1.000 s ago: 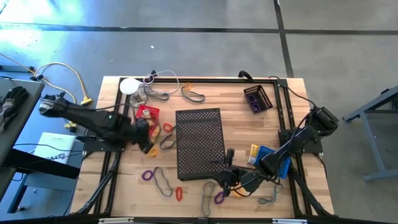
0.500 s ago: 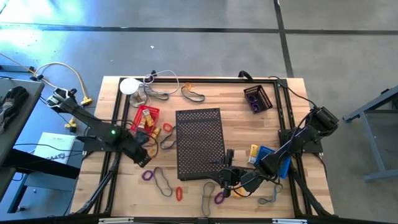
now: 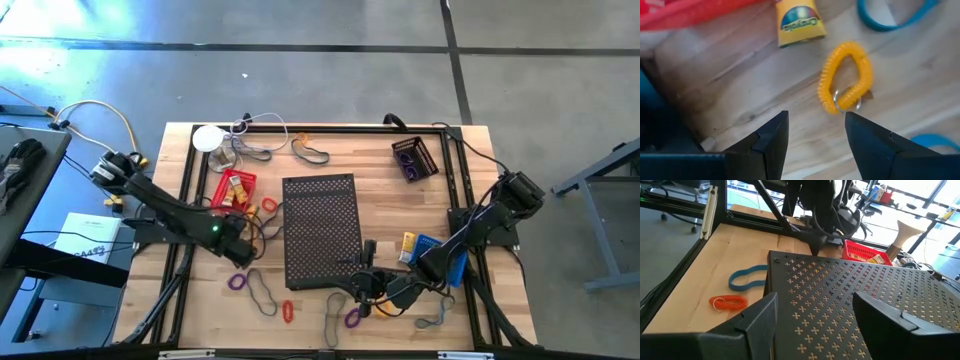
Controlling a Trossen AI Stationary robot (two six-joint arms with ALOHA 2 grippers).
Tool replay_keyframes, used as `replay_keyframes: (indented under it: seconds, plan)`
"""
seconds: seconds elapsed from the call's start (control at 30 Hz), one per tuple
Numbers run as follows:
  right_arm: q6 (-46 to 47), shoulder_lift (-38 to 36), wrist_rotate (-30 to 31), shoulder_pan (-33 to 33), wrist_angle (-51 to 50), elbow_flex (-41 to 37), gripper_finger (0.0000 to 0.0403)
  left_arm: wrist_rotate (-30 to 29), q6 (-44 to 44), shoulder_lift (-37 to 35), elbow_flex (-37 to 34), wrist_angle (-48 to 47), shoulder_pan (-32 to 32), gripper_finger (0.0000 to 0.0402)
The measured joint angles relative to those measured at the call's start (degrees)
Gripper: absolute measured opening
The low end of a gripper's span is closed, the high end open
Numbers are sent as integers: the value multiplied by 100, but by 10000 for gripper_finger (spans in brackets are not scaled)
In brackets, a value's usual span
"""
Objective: Pick & Place Office Desk Supplies
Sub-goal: Put the yellow spring keychain into the black bin
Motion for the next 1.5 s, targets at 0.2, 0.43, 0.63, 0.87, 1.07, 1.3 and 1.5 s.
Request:
replay_keyframes:
  seconds: [0.2, 0.43, 0.63, 0.87, 1.07, 1.3, 1.5]
  plan:
    - [2, 0, 0, 0, -17, 2, 247, 125, -47, 283, 0, 160, 252, 186]
    - [-6, 0, -1, 0, -35, 2, 247, 73, 4, 722, 0, 440, 316, 186]
    - [-2, 0, -2, 0, -44, 1, 247, 106, 139, 1151, 18, 437, 452, 183]
    - [0, 0, -4, 0, -48, 2, 247, 250, 141, 1275, 22, 566, 486, 116]
    - [2, 0, -4, 0, -50, 1, 247, 249, 319, 1282, 15, 572, 485, 15]
    - [-4, 0, -4, 0, -50, 2, 247, -104, 553, 1094, 202, 218, 311, 4]
    - [-10, 0, -4, 0, -48, 1, 247, -583, 499, 589, 799, -218, -11, 2]
